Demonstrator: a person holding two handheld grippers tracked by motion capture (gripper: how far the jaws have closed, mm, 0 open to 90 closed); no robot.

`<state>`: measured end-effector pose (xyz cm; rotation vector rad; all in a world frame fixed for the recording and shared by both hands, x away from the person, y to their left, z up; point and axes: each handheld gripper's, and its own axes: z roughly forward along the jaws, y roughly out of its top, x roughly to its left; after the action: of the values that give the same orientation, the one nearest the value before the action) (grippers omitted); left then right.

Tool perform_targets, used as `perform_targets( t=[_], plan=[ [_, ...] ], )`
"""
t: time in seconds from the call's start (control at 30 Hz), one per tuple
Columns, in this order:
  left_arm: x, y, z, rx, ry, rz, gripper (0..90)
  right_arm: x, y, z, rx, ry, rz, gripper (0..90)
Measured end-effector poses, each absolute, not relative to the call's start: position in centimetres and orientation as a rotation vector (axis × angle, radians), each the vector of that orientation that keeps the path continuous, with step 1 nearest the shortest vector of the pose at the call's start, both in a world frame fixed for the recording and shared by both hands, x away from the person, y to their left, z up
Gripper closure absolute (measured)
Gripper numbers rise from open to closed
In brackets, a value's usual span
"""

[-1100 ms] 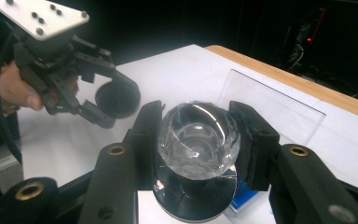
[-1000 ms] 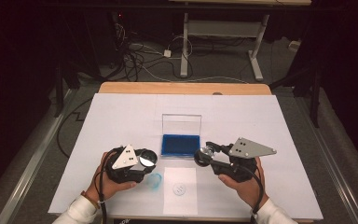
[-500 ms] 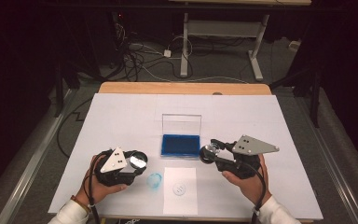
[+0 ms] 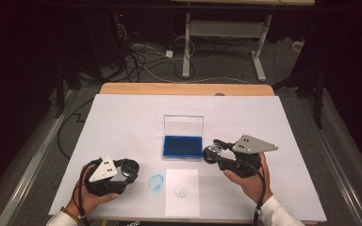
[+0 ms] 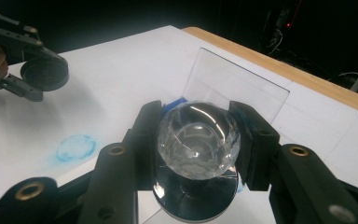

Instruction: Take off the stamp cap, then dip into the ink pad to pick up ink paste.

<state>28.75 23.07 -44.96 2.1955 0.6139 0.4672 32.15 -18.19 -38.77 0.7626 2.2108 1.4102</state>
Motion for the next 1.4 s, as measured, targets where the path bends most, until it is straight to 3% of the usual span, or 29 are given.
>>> perform_targets(
  t=[0.83,1.4],
  plan=[
    [28.7,23.1,-45.4,2.212,0.613,0.450,36.6,33.9,-17.6,-39.4,0.792,2.231,1.342,57.4],
    [28.7,23.0,-45.4,2.216,0.618,0.450,36.6,37.9,-12.6,-40.2,0.768,2.341,1.240,57.3]
  ],
)
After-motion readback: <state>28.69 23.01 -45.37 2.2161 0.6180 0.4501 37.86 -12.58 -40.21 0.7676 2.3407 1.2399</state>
